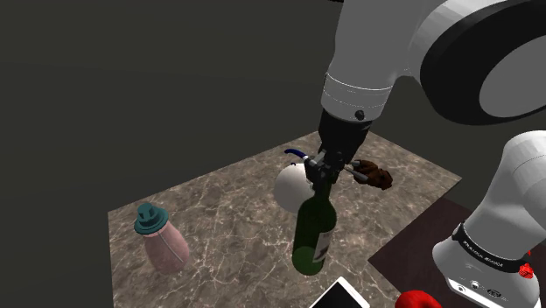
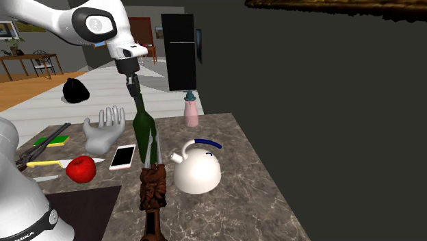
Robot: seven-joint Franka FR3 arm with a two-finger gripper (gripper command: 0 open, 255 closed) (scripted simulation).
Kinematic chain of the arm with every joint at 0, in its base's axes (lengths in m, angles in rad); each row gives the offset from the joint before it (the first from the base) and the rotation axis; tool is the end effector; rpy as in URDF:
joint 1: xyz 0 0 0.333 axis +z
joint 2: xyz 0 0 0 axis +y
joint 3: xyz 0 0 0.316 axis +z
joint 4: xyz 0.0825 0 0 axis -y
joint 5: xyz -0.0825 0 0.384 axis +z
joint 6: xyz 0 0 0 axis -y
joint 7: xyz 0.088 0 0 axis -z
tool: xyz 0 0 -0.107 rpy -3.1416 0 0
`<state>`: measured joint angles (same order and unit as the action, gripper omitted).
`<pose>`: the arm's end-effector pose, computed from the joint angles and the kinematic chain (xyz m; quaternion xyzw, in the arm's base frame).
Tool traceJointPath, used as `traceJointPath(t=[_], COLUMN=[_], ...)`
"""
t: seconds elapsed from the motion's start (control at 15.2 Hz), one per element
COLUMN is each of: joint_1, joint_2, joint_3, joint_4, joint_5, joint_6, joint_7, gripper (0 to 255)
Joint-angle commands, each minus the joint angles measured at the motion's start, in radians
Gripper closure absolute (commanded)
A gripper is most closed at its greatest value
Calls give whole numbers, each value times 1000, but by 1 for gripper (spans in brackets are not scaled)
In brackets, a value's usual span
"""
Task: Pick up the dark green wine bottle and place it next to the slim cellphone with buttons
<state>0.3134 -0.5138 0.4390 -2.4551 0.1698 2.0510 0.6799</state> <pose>0.2884 0.2939 0.4687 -0.9986 0.0220 -0.0472 0.0020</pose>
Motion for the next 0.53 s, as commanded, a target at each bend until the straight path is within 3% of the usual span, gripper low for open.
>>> traceJointPath(t=[0.0, 0.07, 0.13, 0.46], joint_1=[0, 0, 0, 0], joint_2=[0, 0, 0, 0], joint_3=[0, 0, 0, 0], joint_4=[0, 0, 0, 0], joint_5=[0, 0, 0, 0], joint_6=[0, 0, 0, 0], joint_7=[0, 0, 0, 0], gripper=[255, 255, 0, 0])
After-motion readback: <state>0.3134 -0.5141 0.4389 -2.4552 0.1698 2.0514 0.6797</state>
